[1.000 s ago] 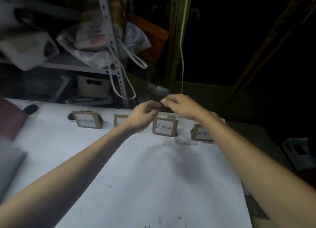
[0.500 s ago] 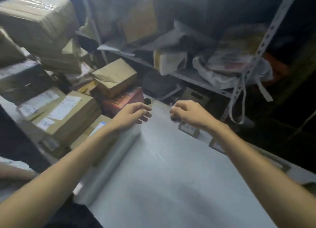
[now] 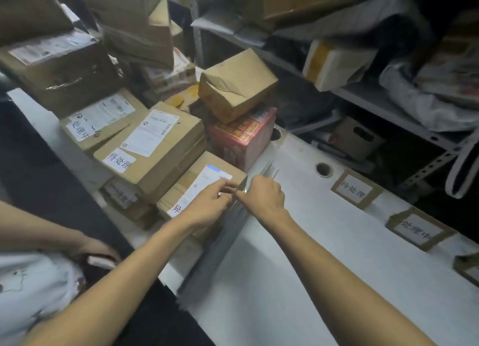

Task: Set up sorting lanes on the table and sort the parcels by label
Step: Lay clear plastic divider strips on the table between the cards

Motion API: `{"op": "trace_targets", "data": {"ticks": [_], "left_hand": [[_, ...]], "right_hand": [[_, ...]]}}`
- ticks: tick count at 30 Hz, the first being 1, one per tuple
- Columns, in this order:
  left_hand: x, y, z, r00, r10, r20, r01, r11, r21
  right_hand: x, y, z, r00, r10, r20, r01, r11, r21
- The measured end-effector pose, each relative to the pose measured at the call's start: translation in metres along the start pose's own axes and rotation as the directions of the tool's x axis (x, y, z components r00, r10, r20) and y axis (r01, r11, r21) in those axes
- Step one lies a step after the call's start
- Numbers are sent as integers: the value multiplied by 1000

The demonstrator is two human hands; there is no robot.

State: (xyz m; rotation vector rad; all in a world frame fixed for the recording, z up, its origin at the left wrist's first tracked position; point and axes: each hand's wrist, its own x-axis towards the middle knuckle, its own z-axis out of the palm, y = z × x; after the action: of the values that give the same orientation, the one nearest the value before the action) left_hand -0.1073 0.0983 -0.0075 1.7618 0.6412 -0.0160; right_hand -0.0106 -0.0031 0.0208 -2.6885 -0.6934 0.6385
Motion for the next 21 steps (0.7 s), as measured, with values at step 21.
{"op": "trace_targets", "data": {"ticks": [21], "left_hand": [[-18,62,-3,994,103,42,-101,994,-46]], "right_hand": [[-30,-15,-87,990,46,-131,2,937,349]]}}
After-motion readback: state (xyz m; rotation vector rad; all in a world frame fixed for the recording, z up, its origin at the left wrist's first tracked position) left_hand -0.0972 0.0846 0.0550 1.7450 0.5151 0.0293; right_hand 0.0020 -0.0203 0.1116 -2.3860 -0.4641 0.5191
